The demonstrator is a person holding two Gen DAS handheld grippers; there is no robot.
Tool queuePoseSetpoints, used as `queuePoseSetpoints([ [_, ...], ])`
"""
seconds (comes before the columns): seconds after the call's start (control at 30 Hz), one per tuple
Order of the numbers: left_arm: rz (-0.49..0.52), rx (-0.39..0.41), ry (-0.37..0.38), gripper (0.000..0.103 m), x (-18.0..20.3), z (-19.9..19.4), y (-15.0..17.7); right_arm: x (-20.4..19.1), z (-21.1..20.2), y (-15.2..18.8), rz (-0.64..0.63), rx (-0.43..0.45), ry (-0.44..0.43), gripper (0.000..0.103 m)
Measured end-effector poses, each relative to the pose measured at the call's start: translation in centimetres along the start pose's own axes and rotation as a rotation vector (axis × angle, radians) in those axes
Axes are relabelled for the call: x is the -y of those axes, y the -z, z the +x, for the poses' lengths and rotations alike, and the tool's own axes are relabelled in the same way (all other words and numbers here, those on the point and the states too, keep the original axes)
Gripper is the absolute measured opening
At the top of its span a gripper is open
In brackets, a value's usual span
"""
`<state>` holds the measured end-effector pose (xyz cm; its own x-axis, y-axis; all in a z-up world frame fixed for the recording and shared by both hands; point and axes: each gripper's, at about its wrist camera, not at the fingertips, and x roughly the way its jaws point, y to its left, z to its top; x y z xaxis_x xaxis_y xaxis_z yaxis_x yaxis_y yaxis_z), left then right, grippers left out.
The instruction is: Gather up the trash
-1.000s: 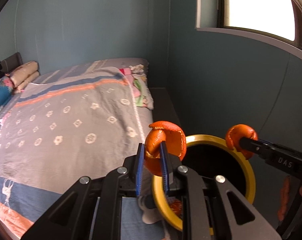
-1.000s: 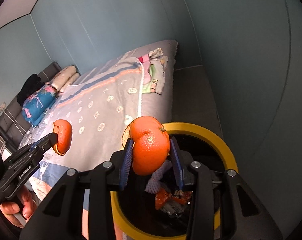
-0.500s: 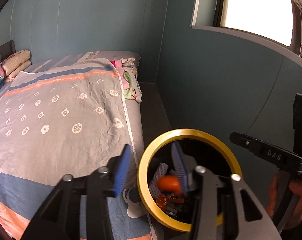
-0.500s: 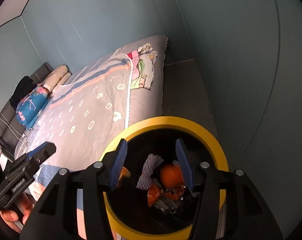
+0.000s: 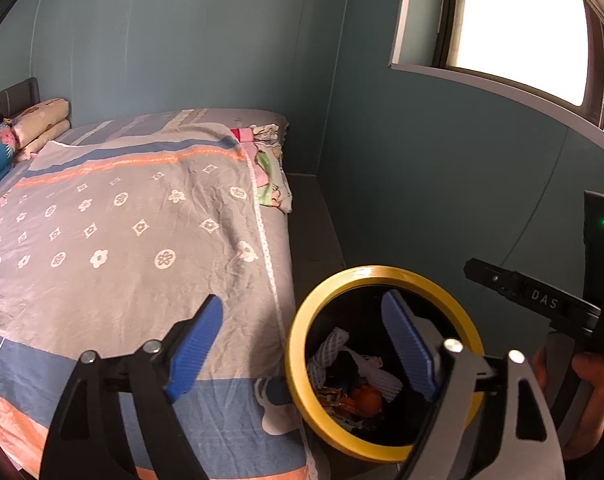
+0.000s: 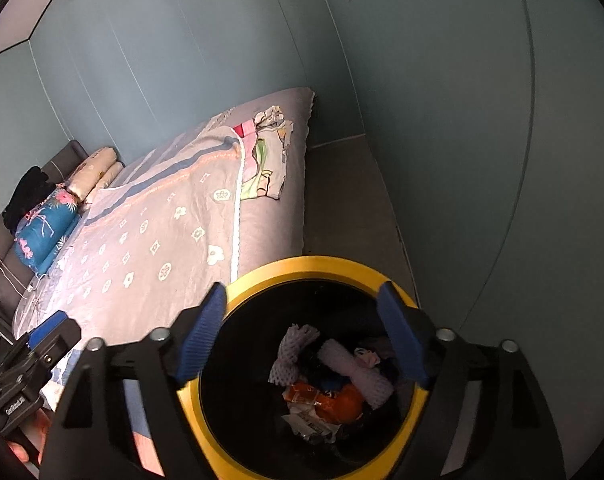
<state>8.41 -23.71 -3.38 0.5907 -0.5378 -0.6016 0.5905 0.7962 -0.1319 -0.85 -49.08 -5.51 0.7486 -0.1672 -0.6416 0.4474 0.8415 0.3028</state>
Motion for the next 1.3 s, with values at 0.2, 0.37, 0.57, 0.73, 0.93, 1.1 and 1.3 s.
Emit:
queuePoseSetpoints([
  [0.2, -0.003, 0.032, -0.033, 0.093, -1.8, -1.2, 0.3, -1.5, 0.6, 0.1, -0.034, -0.022, 0.020, 0.095],
  [0.37, -0.046, 0.073, -0.064, 0.095, -4.7, -2.5, 0.6, -4.5, 2.0, 0.4, -0.107, -0.049, 0.146, 0.095],
  [0.57, -0.083, 0.147, -0.164, 0.095, -8.5, -4.9, 1.6, -9.1, 2.5, 1.4, -0.180, 0.004, 0.110, 0.095],
  [0.73, -0.135, 0.188, -0.261, 0.095, -12.0, -7.5, 2.2, -14.2, 2.1, 2.5, -0.276, 0.047, 0.063, 0.095],
  [0.93, -0.187, 0.239, -0.348, 0.095, -15.1, -11.1, 3.0, -19.7, 0.6, 3.6, -0.324, 0.088, -0.018, 0.095],
  [1.1, -0.206, 0.284, -0.400, 0.095, -16.3, -14.1, 3.7, -23.7, -1.6, 4.8, -0.354, 0.147, -0.048, 0.095],
  [1.3, -0.194, 0.346, -0.448, 0.095, -16.4, -17.4, 5.1, -26.6, -4.1, 6.7, -0.360, 0.231, -0.041, 0.095],
])
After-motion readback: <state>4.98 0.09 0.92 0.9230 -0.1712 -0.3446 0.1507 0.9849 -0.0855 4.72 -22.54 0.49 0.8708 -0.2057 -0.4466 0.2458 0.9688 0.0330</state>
